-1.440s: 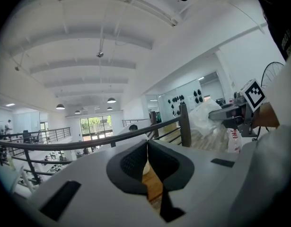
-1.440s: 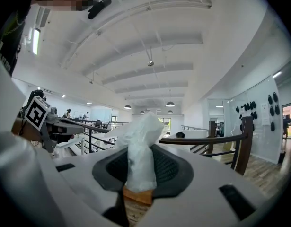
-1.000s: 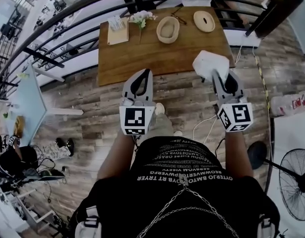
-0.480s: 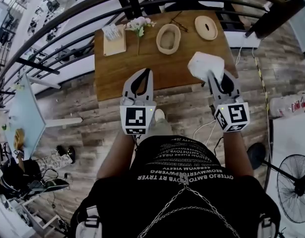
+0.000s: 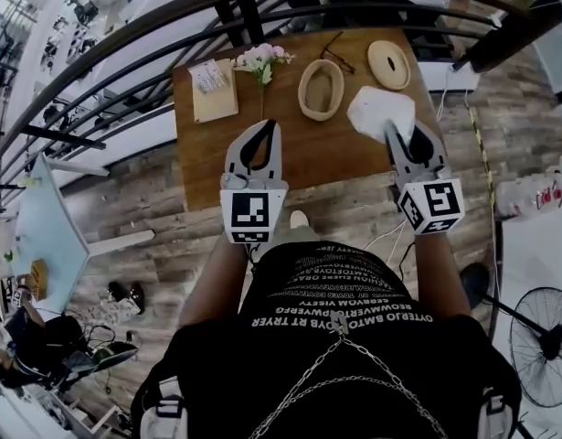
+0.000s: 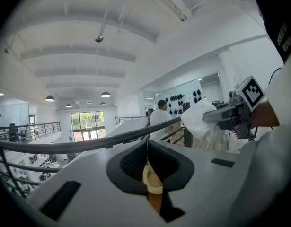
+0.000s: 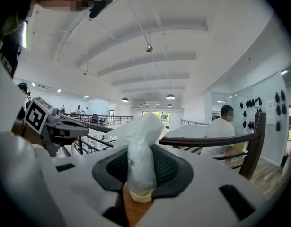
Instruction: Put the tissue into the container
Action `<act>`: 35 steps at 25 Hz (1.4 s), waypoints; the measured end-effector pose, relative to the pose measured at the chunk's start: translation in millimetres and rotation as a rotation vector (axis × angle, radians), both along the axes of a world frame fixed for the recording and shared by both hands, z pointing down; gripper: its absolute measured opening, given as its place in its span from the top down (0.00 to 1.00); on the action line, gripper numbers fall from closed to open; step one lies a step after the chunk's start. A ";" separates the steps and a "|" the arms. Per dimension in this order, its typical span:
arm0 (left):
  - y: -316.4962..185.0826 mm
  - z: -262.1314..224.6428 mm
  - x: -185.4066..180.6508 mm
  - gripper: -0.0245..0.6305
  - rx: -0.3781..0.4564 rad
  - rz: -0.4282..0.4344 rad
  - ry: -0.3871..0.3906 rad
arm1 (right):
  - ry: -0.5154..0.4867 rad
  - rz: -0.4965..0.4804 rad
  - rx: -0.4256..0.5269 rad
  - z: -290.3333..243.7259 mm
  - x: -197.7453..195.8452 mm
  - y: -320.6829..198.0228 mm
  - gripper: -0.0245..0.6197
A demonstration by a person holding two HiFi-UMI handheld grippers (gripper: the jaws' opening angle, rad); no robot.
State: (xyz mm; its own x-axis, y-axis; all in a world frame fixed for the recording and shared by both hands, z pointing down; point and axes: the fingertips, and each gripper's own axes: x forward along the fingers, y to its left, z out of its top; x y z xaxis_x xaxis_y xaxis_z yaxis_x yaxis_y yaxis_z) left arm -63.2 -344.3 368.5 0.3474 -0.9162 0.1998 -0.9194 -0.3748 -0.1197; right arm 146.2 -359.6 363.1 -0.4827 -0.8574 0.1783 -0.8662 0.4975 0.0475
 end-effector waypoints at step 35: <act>-168.8 56.4 -25.0 0.92 -0.094 -0.083 -0.036 | 0.030 -0.157 -0.627 277.4 -42.9 -209.0 0.79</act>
State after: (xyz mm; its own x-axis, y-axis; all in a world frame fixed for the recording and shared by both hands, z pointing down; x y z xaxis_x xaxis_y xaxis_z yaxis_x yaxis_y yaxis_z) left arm -88.1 -513.1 424.9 0.2626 -0.9180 0.2972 -0.9434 -0.3090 -0.1208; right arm 103.3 -568.6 640.5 -0.5807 -0.5061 0.6377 -0.7839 0.5592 -0.2699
